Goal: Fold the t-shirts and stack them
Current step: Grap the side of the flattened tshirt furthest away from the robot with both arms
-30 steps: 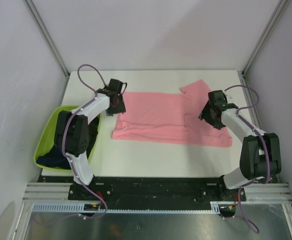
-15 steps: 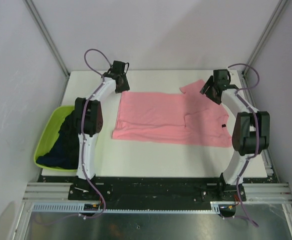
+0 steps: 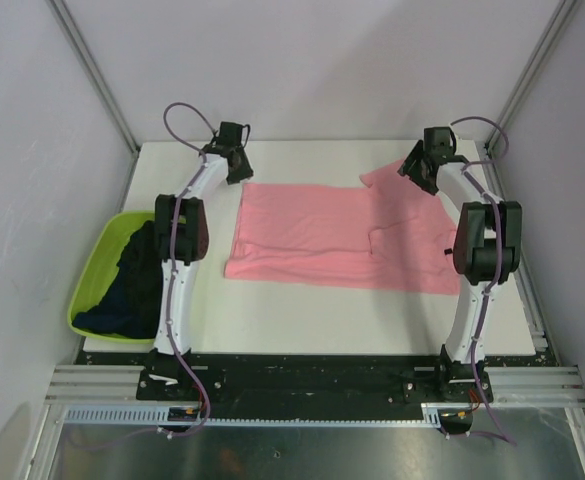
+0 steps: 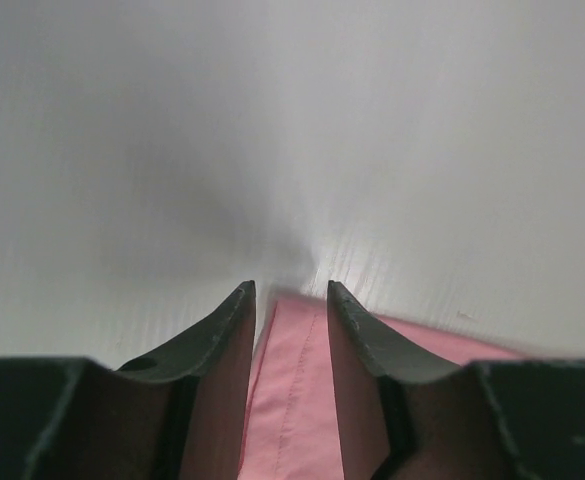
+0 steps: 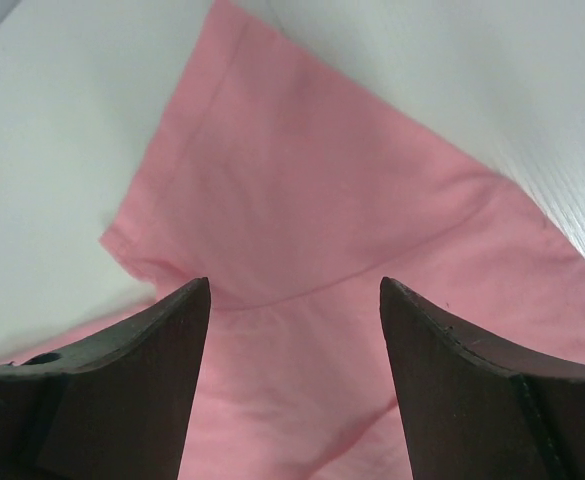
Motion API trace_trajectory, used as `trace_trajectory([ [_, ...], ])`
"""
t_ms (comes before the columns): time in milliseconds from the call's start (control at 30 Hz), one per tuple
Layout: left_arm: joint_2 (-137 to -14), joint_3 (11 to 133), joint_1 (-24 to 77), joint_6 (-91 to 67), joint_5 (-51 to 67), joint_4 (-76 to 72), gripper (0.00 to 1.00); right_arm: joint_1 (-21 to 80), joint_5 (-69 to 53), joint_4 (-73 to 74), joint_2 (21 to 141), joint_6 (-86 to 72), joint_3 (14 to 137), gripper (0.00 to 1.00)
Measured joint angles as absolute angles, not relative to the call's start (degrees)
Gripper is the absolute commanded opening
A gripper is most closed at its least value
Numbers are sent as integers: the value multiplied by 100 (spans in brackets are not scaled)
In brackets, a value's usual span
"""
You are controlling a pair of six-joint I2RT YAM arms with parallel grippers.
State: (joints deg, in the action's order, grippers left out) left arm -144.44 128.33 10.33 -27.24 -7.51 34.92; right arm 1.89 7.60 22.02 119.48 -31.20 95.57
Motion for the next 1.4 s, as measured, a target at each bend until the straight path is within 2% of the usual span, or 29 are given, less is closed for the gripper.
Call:
trace_trajectory([
  [200,-14564,12853,1035,-2871,-663,3483,37,161,698,2202,12381,-3111,10086,73],
  [367,-14564,12822,1035,-2945,-674,3454,29,134,650,2261,12731,-3092,10388,73],
  [700,-14562,12744,1033,-2974,-685,3350,2,54,596,2303,13437,-2936,11327,73],
  [1200,-14494,12604,1033,-2978,-681,3232,0,51,637,2545,14464,-2536,12772,70],
  [1400,-14464,12556,1035,-2978,-672,3227,0,51,751,2609,14770,-2399,13194,54],
])
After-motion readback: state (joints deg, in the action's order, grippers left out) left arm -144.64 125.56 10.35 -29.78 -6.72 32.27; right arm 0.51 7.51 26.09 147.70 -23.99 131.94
